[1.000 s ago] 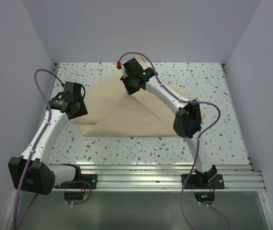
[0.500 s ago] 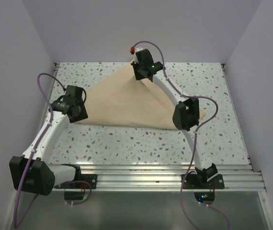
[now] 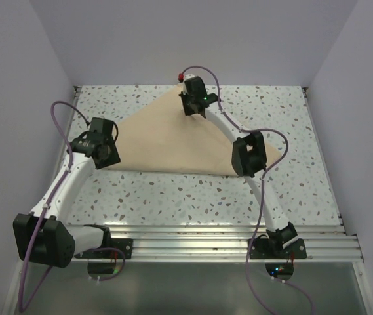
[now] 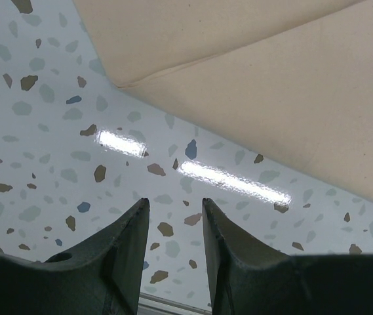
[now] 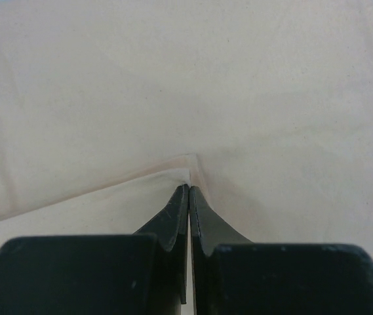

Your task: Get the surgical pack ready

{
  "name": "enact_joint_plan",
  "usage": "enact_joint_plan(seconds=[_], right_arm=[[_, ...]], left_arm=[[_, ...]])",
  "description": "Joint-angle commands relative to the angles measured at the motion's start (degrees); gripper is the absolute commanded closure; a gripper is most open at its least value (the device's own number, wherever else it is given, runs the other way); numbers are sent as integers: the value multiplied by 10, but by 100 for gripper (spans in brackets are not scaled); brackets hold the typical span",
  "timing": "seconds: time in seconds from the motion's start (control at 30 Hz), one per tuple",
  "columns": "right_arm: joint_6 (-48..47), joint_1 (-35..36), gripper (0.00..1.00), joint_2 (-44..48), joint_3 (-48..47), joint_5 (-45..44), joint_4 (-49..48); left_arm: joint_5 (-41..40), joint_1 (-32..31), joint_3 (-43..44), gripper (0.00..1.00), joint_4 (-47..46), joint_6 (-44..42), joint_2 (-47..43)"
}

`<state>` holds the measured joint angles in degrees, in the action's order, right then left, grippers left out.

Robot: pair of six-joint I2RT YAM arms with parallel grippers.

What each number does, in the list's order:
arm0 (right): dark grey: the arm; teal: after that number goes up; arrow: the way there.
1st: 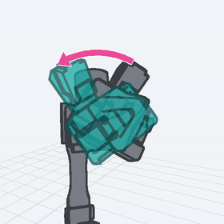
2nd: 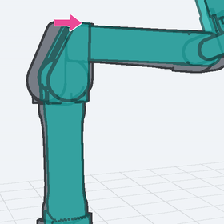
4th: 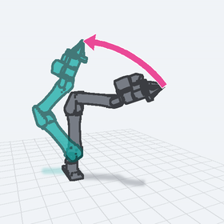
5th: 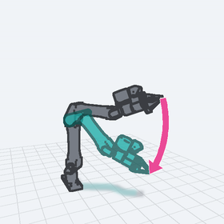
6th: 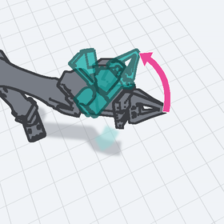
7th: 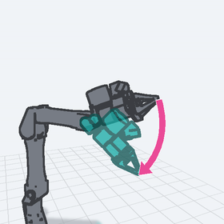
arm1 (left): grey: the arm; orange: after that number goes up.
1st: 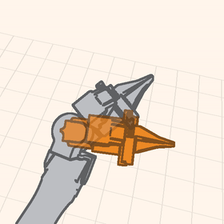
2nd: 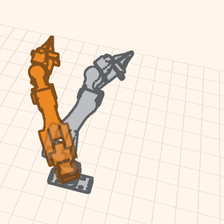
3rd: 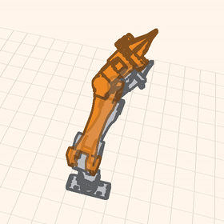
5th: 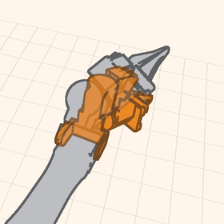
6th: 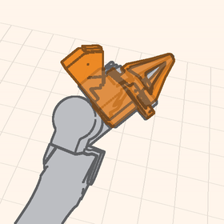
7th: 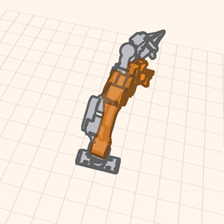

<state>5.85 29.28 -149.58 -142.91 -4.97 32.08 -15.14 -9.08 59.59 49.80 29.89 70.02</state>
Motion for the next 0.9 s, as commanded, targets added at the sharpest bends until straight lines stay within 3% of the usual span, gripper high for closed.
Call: enact_joint_plan(seconds=[0.0, 0.17, 0.23, 0.27, 0.33, 0.4, 0.47, 0.57, 0.63, 0.77, 0.8, 0.87], right_arm=[[5, -9, 100, -13, -25, -8, -53], [4, -13, 99, -33, -35, -4, -60], [11, -15, 81, -37, -39, -6, -60], [15, -15, 64, -36, -41, -2, -58], [37, -16, 41, -33, -65, -6, -48], [73, -21, 31, -12, -73, -23, -25], [108, -33, 28, 61, -33, -29, -20], [192, -82, 25, 174, 126, 14, -20], [210, -103, 23, 219, 176, 17, 10], [238, -200, 24, 368, 342, 68, 68], [246, -221, 25, 399, 427, 92, 66], [249, -283, 28, 493, 506, 123, 50]], left_arm=[[4, 2, 14, 58, -10, 17, 3], [7, 2, 33, 58, -13, 20, 19], [6, 2, 39, 58, -15, 20, 29], [5, 2, 44, 58, -17, 19, 37], [-7, 3, 54, 57, -19, 16, 48], [-6, 6, 75, 56, -23, 10, 72], [-2, 7, 104, 52, -26, 7, 101], [15, 8, 134, 44, -49, -5, 133], [25, 9, 144, 41, -59, -11, 147], [71, 9, 168, 40, -76, -23, 185], [82, 9, 169, 41, -81, -22, 189], [88, 9, 168, 43, -88, -20, 196]])
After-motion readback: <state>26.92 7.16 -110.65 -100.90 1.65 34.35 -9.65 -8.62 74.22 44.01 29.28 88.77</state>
